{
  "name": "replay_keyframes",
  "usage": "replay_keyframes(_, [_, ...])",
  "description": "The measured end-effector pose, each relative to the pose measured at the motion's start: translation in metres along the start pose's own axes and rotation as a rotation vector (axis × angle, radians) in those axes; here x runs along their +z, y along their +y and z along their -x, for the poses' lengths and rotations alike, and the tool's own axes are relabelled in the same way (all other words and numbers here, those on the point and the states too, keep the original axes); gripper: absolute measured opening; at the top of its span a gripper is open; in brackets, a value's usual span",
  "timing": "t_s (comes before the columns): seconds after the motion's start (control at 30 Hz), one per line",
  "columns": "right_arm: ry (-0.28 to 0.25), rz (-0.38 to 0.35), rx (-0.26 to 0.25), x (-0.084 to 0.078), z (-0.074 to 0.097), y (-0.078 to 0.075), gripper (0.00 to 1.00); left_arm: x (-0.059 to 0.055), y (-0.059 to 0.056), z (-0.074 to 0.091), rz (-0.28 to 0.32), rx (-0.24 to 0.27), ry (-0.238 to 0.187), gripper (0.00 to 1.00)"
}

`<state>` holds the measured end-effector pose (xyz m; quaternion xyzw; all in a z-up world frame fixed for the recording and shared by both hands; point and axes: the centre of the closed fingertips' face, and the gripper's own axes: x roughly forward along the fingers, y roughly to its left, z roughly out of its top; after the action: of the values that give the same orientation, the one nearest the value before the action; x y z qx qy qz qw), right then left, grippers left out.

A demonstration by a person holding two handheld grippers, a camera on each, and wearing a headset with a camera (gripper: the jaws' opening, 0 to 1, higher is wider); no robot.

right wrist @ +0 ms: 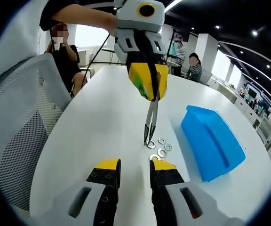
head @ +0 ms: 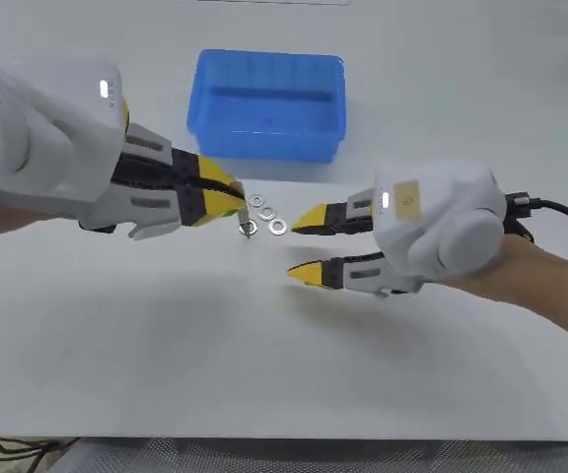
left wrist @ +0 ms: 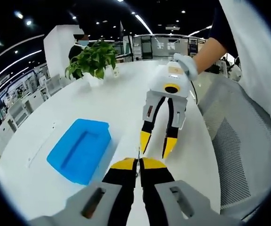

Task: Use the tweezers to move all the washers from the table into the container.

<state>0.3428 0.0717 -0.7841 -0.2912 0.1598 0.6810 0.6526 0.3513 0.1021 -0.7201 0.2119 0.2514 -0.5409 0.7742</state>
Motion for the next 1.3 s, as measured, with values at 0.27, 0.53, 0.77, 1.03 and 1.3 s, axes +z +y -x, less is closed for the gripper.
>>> replay_keyframes(0.27, [-0.076,-0.04,-0.005,0.026,-0.013,-0.019,0.28,-0.011,0.005,-0.002,-0.039,-0.028,0.051,0.08])
replay_keyframes(0.53, [-0.078,-0.026,0.03,0.03,-0.025,-0.016,0.27,-0.004,0.006,-0.008,-0.032,-0.034,0.019,0.08])
replay_keyframes(0.77, [-0.09,-0.037,0.037,0.033,-0.036,-0.023,0.21,-0.003,0.005,-0.008,-0.031,-0.042,0.011,0.08])
replay_keyframes(1.03, [-0.097,-0.024,0.056,0.038,-0.04,-0.022,0.11,-0.003,0.006,-0.008,-0.034,-0.045,0.012,0.08])
replay_keyframes(1.3, [-0.092,-0.014,0.068,0.04,-0.04,-0.018,0.09,-0.003,0.001,-0.006,-0.038,-0.056,0.016,0.08])
